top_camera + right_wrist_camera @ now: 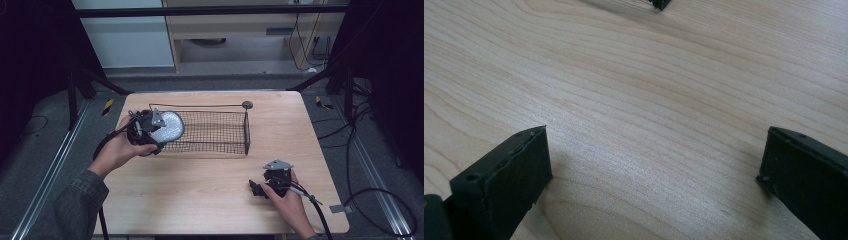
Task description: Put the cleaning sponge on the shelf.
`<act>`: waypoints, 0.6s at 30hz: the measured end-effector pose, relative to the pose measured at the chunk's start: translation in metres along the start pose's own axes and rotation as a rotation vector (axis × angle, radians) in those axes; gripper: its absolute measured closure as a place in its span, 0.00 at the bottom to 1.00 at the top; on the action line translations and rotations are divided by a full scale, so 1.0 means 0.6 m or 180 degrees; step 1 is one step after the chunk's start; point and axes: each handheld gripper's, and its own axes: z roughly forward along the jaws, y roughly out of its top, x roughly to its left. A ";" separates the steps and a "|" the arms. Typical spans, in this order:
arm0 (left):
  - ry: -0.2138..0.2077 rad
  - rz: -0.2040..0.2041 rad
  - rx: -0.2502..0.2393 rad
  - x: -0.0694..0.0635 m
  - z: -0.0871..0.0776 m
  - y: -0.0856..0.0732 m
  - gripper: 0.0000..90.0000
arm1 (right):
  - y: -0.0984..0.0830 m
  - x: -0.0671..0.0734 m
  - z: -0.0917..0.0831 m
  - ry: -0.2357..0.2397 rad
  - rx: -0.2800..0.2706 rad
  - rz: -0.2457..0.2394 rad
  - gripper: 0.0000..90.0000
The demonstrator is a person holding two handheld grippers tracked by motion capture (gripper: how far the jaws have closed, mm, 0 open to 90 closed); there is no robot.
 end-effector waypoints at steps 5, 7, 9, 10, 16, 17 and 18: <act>0.0010 0.0129 0.0055 0.001 0.006 0.017 0.12 | 0.000 0.000 0.000 -0.0001 -0.0011 -0.0001 0.00; -0.0004 0.0137 0.0058 0.003 0.007 0.022 0.13 | -0.001 0.000 0.000 -0.0004 -0.0011 0.0001 0.00; -0.0012 0.0153 0.0069 0.006 0.010 0.026 0.13 | 0.000 0.001 0.000 -0.0006 -0.0010 0.0009 0.00; -0.0005 0.0166 0.0083 0.008 0.012 0.028 0.13 | 0.000 0.001 0.000 -0.0006 -0.0008 0.0009 0.00; 0.0008 0.0217 0.0102 0.018 0.018 0.033 0.13 | 0.000 0.001 0.001 -0.0006 -0.0013 0.0011 0.00; 0.0009 0.0228 0.0103 0.019 0.018 0.034 0.13 | 0.000 0.001 0.001 -0.0005 -0.0014 0.0011 0.00; 0.0007 0.0234 0.0097 0.020 0.019 0.035 0.13 | 0.000 0.001 0.001 -0.0005 -0.0015 0.0013 0.00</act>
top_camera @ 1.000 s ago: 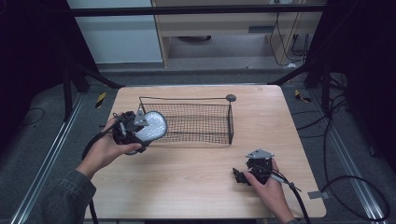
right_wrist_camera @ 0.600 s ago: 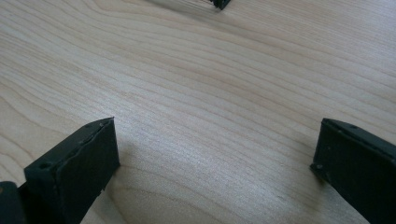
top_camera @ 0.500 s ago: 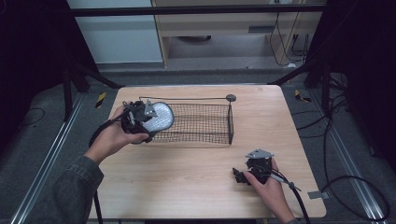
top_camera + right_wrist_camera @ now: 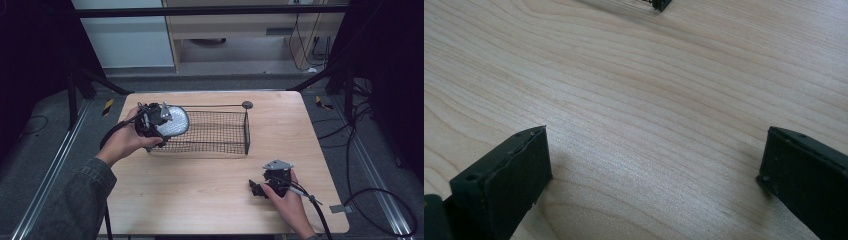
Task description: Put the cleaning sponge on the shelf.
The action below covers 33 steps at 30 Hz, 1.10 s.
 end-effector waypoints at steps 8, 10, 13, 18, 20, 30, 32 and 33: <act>0.0016 0.0132 0.0002 0.008 0.007 0.018 0.13 | 0.000 0.000 0.000 0.0000 -0.0003 0.0002 0.00; 0.0031 0.0158 -0.0018 0.011 0.004 0.022 0.13 | 0.000 0.000 0.000 0.0000 -0.0007 0.0001 0.00; 0.0050 0.0164 -0.0096 0.018 -0.006 0.026 0.13 | 0.000 0.000 0.000 -0.0002 -0.0003 0.0004 0.00; 0.0076 0.0181 -0.0088 0.022 -0.012 0.032 0.13 | 0.000 0.001 0.001 -0.0007 -0.0007 0.0005 0.00; 0.0073 0.0195 -0.0083 0.021 -0.013 0.033 0.14 | 0.000 0.001 0.001 -0.0011 -0.0013 0.0007 0.00; 0.0136 0.0354 -0.0053 0.021 -0.006 0.043 0.14 | 0.000 0.001 0.002 -0.0005 -0.0025 0.0009 0.00; 0.0160 0.0370 -0.0055 0.021 -0.004 0.043 0.14 | 0.000 0.001 0.002 -0.0007 -0.0027 0.0010 0.00; 0.0160 0.0370 -0.0055 0.021 -0.004 0.043 0.14 | 0.000 0.001 0.002 -0.0007 -0.0027 0.0010 0.00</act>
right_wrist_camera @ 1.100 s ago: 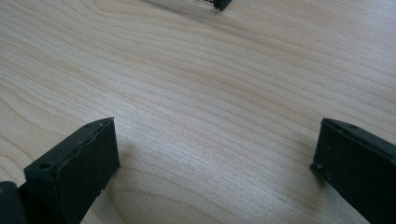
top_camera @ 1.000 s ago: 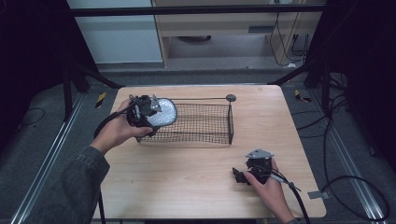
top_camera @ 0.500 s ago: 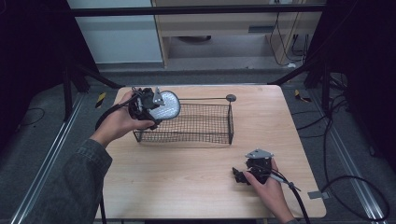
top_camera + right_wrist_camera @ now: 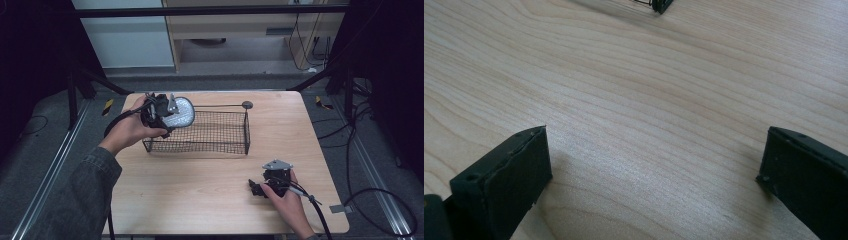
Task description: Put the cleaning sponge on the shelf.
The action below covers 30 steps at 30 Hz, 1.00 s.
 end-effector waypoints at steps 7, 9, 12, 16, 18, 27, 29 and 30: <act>0.0011 0.0097 0.0005 -0.003 0.011 0.001 0.14 | 0.000 0.000 0.000 -0.0003 0.0000 -0.0002 0.00; 0.0017 0.0114 -0.0001 -0.004 0.014 0.001 0.14 | 0.000 0.000 0.000 -0.0004 0.0000 -0.0002 0.00; 0.0016 0.0126 -0.0007 -0.004 0.020 0.002 0.14 | 0.000 0.000 0.000 -0.0006 -0.0001 -0.0001 0.00; 0.0019 0.0154 0.0002 -0.006 0.027 0.002 0.14 | 0.000 0.000 0.000 -0.0008 0.0005 -0.0001 0.00; 0.0016 0.0148 -0.0002 -0.004 0.031 0.001 0.14 | 0.000 0.000 0.000 -0.0006 0.0003 -0.0001 0.00; -0.0030 0.0108 0.0031 0.003 0.061 -0.009 0.14 | 0.000 0.000 0.000 -0.0008 0.0001 0.0000 0.00; -0.0039 0.0094 0.0037 0.005 0.068 -0.013 0.14 | 0.000 0.000 0.000 -0.0008 0.0002 -0.0002 0.00; -0.0046 0.0076 0.0040 0.007 0.072 -0.015 0.14 | 0.000 0.000 0.000 -0.0007 0.0002 -0.0001 0.00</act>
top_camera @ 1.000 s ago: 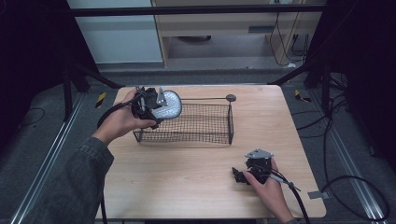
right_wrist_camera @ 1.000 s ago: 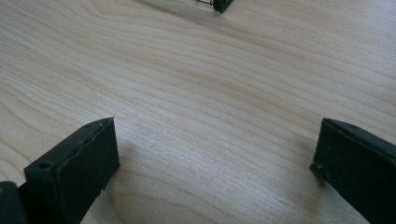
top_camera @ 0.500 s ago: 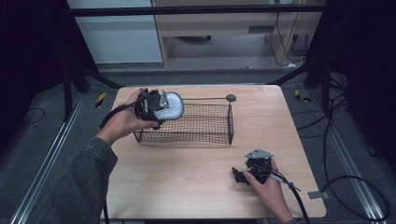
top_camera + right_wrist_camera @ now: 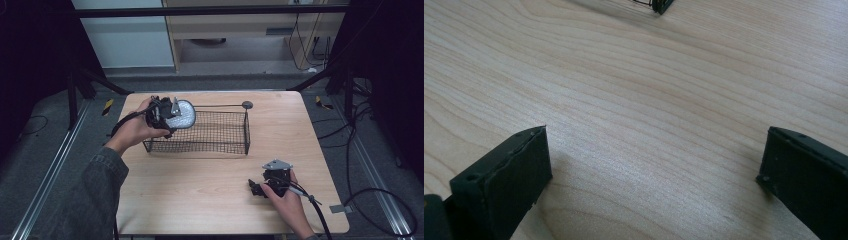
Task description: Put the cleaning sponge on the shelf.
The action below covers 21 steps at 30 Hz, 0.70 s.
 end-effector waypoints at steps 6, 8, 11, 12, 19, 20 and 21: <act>-0.0032 -0.0058 -0.0037 0.008 0.011 -0.007 0.14 | 0.000 0.000 0.000 0.0000 -0.0001 0.0002 0.00; -0.0030 -0.0062 -0.0051 0.007 0.014 -0.007 0.14 | 0.000 0.000 0.000 0.0000 -0.0001 0.0002 0.00; -0.0031 -0.0051 -0.0022 0.005 0.017 -0.006 0.14 | 0.000 0.000 0.000 0.0000 -0.0001 0.0002 0.00; -0.0023 -0.0056 -0.0032 0.005 0.019 -0.006 0.14 | 0.000 0.000 0.000 -0.0001 0.0000 -0.0001 0.00; -0.0035 0.0026 0.0033 -0.006 0.032 -0.002 0.15 | 0.000 0.000 0.000 0.0000 0.0000 -0.0001 0.00; -0.0041 0.0031 0.0040 -0.006 0.033 -0.002 0.15 | 0.000 0.000 0.000 0.0000 0.0000 -0.0002 0.00; -0.0031 0.0048 0.0042 -0.007 0.034 -0.003 0.15 | 0.000 0.000 0.000 0.0000 0.0001 -0.0002 0.00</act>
